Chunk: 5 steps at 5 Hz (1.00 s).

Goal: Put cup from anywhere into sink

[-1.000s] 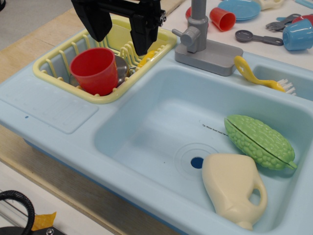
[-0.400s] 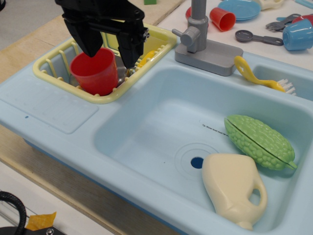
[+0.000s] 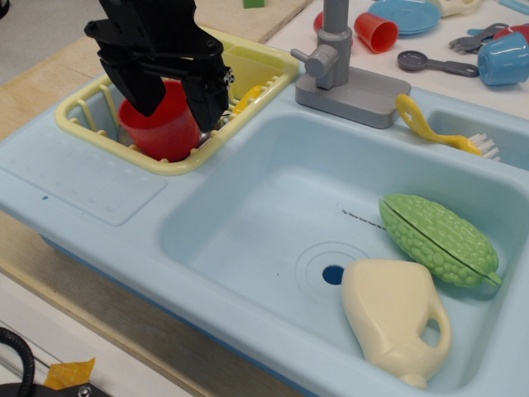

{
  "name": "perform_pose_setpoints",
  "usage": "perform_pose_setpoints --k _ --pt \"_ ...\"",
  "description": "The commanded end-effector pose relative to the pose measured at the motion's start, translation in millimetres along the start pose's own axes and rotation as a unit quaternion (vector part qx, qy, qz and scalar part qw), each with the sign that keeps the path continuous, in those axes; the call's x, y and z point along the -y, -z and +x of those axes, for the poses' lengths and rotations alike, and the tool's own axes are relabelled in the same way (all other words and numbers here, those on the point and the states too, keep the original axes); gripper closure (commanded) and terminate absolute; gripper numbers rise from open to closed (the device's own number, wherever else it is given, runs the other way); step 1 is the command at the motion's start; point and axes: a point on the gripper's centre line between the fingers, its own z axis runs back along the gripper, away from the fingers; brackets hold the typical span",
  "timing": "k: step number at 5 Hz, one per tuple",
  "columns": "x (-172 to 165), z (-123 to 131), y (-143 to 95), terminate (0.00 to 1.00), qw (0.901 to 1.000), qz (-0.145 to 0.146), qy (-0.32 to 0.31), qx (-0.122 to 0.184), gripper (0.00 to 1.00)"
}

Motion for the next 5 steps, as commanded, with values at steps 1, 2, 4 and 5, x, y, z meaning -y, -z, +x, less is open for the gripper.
perform_pose_setpoints --k 1,2,4,5 --pt "-8.2 8.6 5.8 0.00 1.0000 -0.005 -0.001 0.005 1.00" --pt "-8.1 10.5 7.9 0.00 1.0000 -0.007 -0.001 -0.001 1.00" --pt "6.9 16.9 -18.3 0.00 0.9996 0.019 0.021 0.005 1.00" --pt "23.8 22.3 -38.1 0.00 0.9987 0.032 0.036 0.017 1.00"
